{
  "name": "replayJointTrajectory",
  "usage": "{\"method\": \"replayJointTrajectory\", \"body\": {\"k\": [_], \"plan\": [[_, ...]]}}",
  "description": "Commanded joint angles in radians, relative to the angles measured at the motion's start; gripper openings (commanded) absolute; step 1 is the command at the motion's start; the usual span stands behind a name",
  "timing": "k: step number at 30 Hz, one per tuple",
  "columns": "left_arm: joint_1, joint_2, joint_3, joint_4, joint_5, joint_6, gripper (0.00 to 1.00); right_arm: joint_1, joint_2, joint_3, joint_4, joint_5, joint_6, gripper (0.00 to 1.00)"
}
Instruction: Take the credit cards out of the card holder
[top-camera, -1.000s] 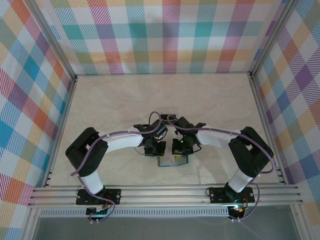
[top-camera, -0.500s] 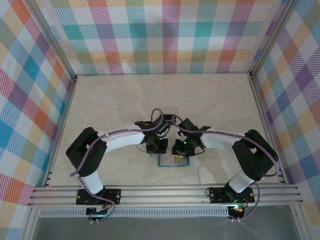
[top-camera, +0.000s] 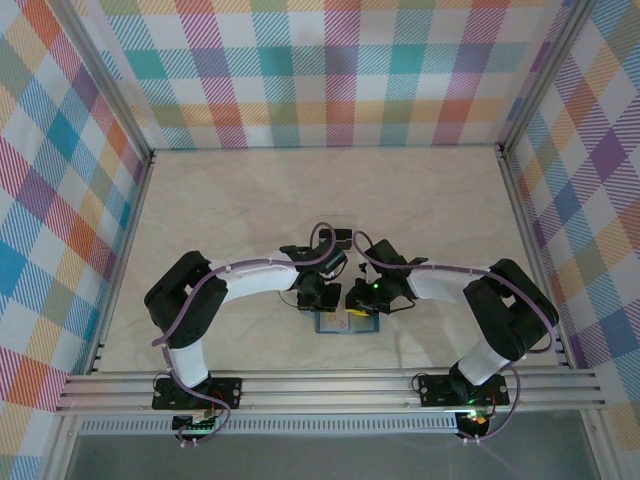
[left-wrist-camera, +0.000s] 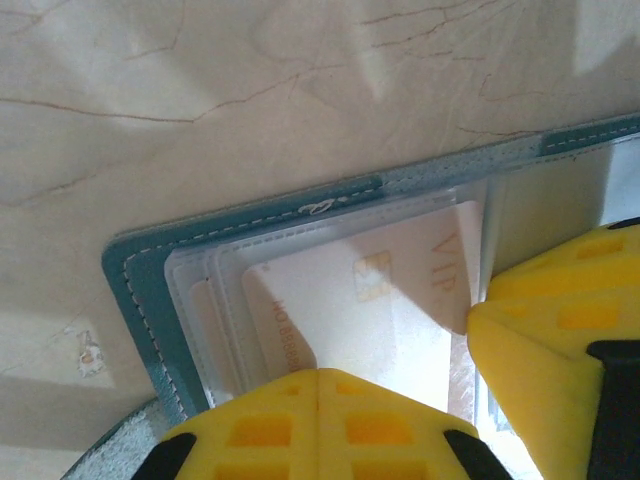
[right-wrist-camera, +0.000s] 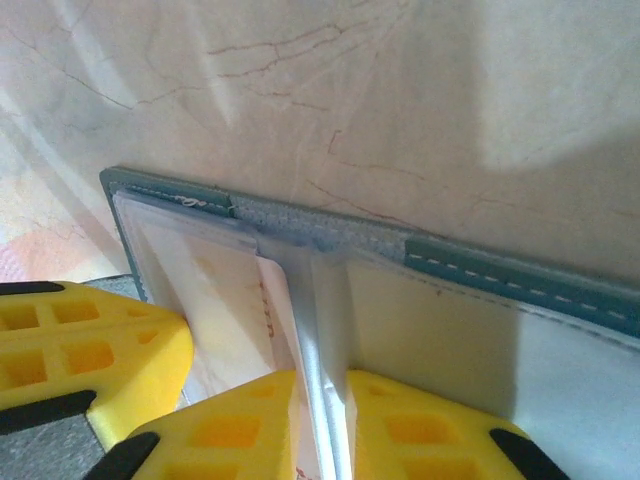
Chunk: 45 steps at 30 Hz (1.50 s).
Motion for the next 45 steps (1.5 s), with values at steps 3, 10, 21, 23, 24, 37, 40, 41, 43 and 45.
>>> {"method": "replayJointTrajectory", "body": {"k": [3, 10, 21, 23, 24, 37, 40, 41, 43, 45], "plan": [[-0.011, 0.035, -0.062, -0.049, -0.042, 0.011, 0.06, -0.007, 0.008, -0.039, 0.117, -0.067, 0.022, 0.17], [-0.012, 0.040, -0.061, -0.044, -0.039, 0.011, 0.06, -0.013, 0.003, -0.064, 0.184, -0.131, 0.023, 0.16], [-0.012, 0.043, -0.058, -0.048, -0.039, 0.009, 0.06, -0.019, -0.037, -0.068, 0.144, -0.114, -0.001, 0.16], [-0.012, 0.042, -0.056, -0.048, -0.038, 0.010, 0.06, -0.020, -0.032, -0.066, 0.150, -0.123, -0.009, 0.15], [-0.011, 0.042, -0.055, -0.048, -0.038, 0.009, 0.06, -0.021, -0.025, -0.066, 0.157, -0.135, -0.009, 0.15], [-0.012, 0.035, -0.055, -0.045, -0.033, 0.010, 0.06, -0.020, 0.048, -0.058, 0.181, -0.166, -0.016, 0.10], [-0.011, 0.030, -0.055, -0.054, -0.041, 0.009, 0.07, -0.025, 0.025, -0.064, 0.146, -0.130, -0.019, 0.06], [-0.012, 0.026, -0.056, -0.056, -0.046, 0.009, 0.07, -0.028, 0.016, -0.062, 0.128, -0.118, -0.023, 0.04], [-0.011, 0.018, -0.056, -0.066, -0.057, 0.011, 0.07, -0.039, -0.012, -0.060, 0.081, -0.088, -0.035, 0.02], [-0.012, 0.013, -0.054, -0.079, -0.064, 0.014, 0.07, -0.048, -0.035, -0.059, 0.049, -0.068, -0.046, 0.00]]}}
